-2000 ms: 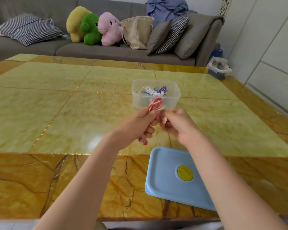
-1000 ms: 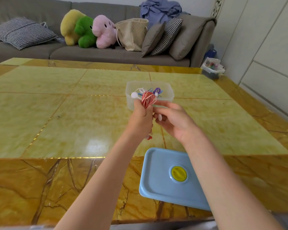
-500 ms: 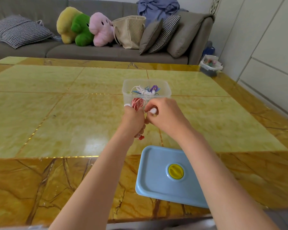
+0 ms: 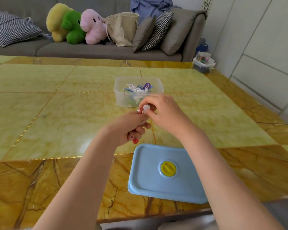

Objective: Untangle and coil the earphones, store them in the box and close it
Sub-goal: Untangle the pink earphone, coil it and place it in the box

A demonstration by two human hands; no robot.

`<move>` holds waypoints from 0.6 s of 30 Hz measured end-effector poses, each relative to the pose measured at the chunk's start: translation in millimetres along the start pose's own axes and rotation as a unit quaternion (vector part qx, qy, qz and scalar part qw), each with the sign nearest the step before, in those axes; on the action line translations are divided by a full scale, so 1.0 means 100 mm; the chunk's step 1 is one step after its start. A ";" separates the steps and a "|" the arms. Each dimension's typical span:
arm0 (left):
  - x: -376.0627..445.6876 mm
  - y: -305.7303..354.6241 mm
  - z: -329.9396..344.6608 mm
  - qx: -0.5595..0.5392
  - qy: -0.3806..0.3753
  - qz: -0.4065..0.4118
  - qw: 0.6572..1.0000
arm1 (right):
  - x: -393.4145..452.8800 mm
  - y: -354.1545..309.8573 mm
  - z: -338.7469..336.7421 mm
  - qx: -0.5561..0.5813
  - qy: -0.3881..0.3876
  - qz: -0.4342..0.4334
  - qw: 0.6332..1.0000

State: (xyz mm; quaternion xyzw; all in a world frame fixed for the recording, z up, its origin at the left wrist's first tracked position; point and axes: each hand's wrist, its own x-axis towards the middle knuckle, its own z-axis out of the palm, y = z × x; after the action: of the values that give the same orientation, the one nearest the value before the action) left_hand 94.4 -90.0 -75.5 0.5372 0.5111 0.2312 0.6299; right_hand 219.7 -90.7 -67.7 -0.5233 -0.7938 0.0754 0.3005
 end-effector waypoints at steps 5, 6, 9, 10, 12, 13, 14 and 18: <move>-0.12 0.09 -0.05 0.045 -0.082 -0.020 0.995 | -0.06 -0.02 -0.12 0.055 -0.023 0.008 0.998; -0.15 0.10 -0.04 0.059 -0.094 -0.024 0.994 | -0.08 -0.03 -0.14 0.049 -0.032 0.014 0.998; -0.16 0.09 -0.02 0.102 -0.102 -0.040 0.989 | -0.14 -0.01 -0.14 0.030 -0.069 0.023 0.997; -0.15 0.07 -0.01 0.109 -0.096 -0.042 0.988 | -0.16 0.00 -0.14 0.019 -0.076 0.025 0.997; -0.14 0.07 0.02 0.098 -0.080 -0.036 0.991 | -0.18 0.03 -0.13 0.007 -0.072 0.033 0.997; -0.13 0.06 0.04 0.081 -0.074 -0.032 0.993 | -0.19 0.04 -0.13 0.006 -0.066 0.039 0.997; -0.12 0.07 0.06 0.065 -0.070 -0.027 0.995 | -0.19 0.04 -0.13 0.000 -0.058 0.042 0.997; -0.02 0.04 0.13 0.075 -0.057 -0.027 0.995 | -0.18 0.09 -0.07 -0.054 -0.049 0.052 0.996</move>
State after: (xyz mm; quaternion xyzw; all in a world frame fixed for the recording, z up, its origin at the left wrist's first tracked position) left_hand 106.0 -95.8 -72.5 0.5810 0.5045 0.1444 0.6222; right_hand 235.9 -104.2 -73.0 -0.5749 -0.7823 0.0741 0.2281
